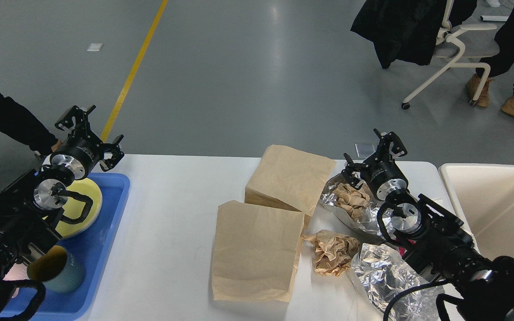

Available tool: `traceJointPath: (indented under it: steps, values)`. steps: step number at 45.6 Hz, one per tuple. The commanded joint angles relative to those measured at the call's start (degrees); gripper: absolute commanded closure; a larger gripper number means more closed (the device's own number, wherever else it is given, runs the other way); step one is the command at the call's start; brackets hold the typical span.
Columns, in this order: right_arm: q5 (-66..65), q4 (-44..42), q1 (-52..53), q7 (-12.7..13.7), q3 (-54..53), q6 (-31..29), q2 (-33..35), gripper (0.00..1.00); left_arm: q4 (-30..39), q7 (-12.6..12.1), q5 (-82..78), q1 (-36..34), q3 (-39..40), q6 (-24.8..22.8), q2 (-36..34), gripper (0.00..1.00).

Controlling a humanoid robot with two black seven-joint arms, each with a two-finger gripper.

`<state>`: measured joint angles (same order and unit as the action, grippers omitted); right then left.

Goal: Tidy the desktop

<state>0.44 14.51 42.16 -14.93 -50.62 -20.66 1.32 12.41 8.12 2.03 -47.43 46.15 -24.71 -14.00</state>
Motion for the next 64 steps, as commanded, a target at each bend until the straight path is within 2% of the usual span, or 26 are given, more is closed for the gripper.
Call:
traceJointPath:
  steps: [1,13,17,24,29,30,31,35,64]
  values:
    - [0.0,0.0,0.0,0.1,0.0,0.0,0.0,0.00,0.0,0.4,1.4,1.5,1.7,0.2,1.3,0.04]
    - [0.0,0.0,0.0,0.1,0.0,0.0,0.0,0.00,0.0,0.7,0.7,1.8,1.1,-0.6,2.1,0.04]
    - [0.0,0.0,-0.1,0.0,0.0,0.0,0.0,0.00,0.1,2.4,0.8,2.0,1.2,-0.8,2.5,0.04]
    - [0.0,0.0,-0.1,0.1,0.0,0.0,0.0,0.00,0.1,9.5,0.9,2.3,1.3,-0.9,3.1,0.04]
    - [0.0,0.0,0.0,0.0,0.0,0.0,0.0,0.00,0.1,17.2,0.9,3.3,1.3,-0.8,4.5,0.04]
    - [0.0,0.0,-0.1,0.0,0.0,0.0,0.0,0.00,0.1,20.2,1.0,3.6,1.3,-0.8,4.8,0.04]
    - [0.0,0.0,0.0,0.0,0.0,0.0,0.0,0.00,0.1,21.4,1.0,3.6,1.3,-0.8,4.8,0.04]
    - [0.0,0.0,0.0,0.1,0.0,0.0,0.0,0.00,0.1,24.5,1.0,3.7,1.2,-0.8,4.9,0.04]
    - [0.0,0.0,-0.1,0.0,0.0,0.0,0.0,0.00,0.1,24.8,0.9,3.7,1.2,-0.8,4.9,0.04]
